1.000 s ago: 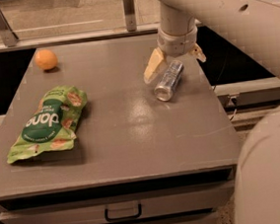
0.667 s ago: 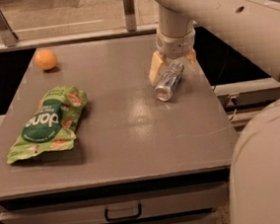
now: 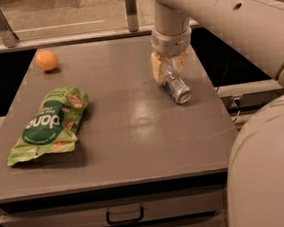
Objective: Pick redbull can
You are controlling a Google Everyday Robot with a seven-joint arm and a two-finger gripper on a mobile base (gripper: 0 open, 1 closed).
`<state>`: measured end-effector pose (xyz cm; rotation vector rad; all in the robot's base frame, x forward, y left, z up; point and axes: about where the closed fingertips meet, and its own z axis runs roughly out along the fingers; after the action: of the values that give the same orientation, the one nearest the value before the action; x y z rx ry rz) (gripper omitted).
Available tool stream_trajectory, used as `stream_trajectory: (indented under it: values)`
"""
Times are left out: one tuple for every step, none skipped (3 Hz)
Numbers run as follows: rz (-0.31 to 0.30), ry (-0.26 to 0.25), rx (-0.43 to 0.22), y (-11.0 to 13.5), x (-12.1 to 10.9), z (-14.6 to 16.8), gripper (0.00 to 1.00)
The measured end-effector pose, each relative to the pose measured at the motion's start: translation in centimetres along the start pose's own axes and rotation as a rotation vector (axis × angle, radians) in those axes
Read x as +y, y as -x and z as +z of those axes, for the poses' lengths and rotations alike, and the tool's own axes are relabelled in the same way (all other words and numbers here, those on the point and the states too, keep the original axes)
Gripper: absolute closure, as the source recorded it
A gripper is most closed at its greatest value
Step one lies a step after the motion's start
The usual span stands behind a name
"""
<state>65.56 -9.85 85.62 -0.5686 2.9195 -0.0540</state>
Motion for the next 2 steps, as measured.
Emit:
stream_trajectory:
  values:
    - [-0.119,0.032,-0.02,1.0,2.3,-1.9,0.99]
    - [-0.2,0.043,-0.043,1.7,4.1,-3.6,1.0]
